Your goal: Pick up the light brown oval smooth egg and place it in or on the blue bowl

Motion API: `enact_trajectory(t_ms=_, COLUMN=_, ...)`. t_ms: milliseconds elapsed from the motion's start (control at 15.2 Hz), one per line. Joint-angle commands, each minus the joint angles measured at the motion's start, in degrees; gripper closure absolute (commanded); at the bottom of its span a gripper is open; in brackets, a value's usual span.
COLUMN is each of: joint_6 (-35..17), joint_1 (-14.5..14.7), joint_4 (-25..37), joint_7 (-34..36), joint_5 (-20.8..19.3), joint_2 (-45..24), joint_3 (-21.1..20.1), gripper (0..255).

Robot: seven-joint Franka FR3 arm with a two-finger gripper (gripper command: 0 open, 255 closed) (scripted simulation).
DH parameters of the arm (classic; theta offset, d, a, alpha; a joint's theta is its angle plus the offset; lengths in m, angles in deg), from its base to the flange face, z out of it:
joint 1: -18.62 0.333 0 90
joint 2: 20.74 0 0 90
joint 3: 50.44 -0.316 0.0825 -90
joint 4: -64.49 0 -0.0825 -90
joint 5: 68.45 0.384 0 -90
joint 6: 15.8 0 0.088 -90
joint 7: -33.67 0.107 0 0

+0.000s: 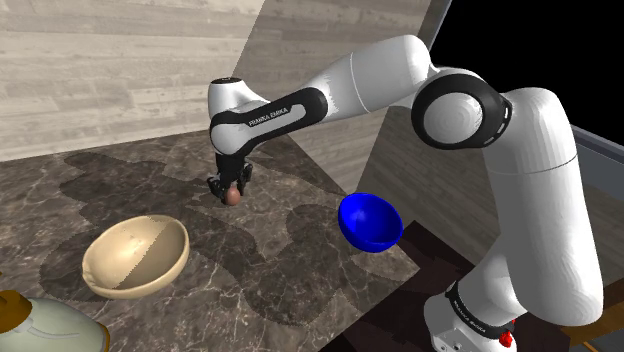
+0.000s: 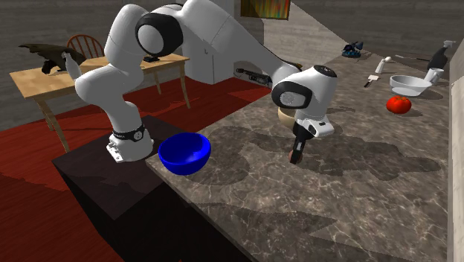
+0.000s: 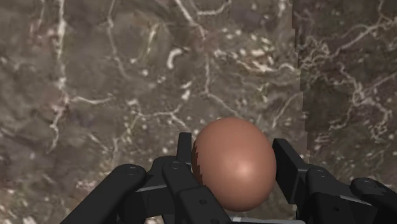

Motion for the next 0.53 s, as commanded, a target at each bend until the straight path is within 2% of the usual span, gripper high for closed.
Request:
enact_trajectory(t_ms=0, joint_6=0.01, joint_1=-0.01, joint_4=0.0, joint_7=0.0, joint_5=-0.01, joint_2=-0.02, joint_3=0.01, gripper=255)
enact_trajectory(t_ms=462, joint_6=3.12, joint_1=-0.19, joint_4=0.55, joint_7=0.03, joint_5=0.32, joint_2=2.56, joint_3=-0.27, gripper=255)
